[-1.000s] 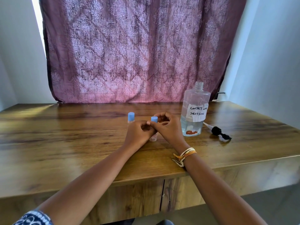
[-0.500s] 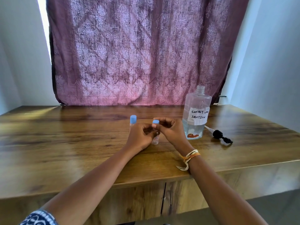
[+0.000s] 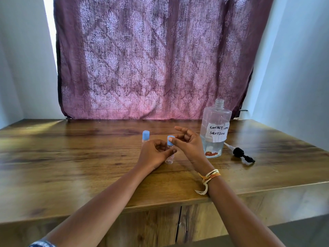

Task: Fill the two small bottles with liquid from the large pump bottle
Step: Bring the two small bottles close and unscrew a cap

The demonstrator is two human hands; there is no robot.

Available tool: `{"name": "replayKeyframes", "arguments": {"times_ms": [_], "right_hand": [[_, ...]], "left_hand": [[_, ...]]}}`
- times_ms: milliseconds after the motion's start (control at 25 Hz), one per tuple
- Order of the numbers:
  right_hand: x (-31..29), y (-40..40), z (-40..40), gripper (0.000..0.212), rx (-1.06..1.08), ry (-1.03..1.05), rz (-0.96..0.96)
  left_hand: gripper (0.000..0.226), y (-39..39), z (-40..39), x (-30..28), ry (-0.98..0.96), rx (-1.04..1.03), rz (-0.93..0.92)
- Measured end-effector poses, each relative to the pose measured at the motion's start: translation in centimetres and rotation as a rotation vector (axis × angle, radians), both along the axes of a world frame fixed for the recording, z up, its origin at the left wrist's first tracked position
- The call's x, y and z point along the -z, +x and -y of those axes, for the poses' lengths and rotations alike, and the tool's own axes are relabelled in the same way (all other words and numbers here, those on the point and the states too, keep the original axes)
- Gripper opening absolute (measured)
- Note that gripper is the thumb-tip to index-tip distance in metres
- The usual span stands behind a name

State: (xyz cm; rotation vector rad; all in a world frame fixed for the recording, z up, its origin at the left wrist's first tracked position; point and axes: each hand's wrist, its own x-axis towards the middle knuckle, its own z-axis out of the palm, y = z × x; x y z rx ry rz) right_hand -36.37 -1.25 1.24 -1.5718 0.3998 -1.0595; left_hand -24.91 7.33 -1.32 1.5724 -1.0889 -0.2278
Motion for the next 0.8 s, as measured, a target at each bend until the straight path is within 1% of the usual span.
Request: {"name": "replayKeyframes", "arguments": {"times_ms": [120,200,320,520,640,680,800], "right_hand": [[0.01,-0.08,0.1,0.036,-0.04,-0.006,-0.005],[-0.01,0.07,0.07,0.039,-0.064,-0.016,0.0],[0.03,0.18,0.01,0.045,-0.042,-0.032,-0.017],[0.13,-0.08,0.18,0.037,-0.078,-0.042,-0.015],[0.2,0.01,0.0,0.05,-0.156,-0.059,-0.037],[0.22,0.08,-0.05,0.054,-0.131,-0.076,-0.054],[0.16,0.0,-0.16,0.053,-0.07,-0.085,-0.045]], "left_hand": [[0.028,-0.03,0.0,-0.08,0.006,0.002,-0.023],[0.027,-0.13,-0.05,-0.15,-0.001,0.014,-0.039],[0.025,-0.23,-0.13,-0.21,-0.016,0.022,-0.031],[0.026,-0.24,-0.25,-0.29,0.002,0.014,-0.043],[0.023,-0.49,-0.54,-0.45,-0.008,0.024,-0.044],[0.023,-0.54,-0.56,-0.51,-0.012,0.028,-0.037],[0.024,-0.55,-0.45,-0.57,-0.022,0.036,-0.043]]}}
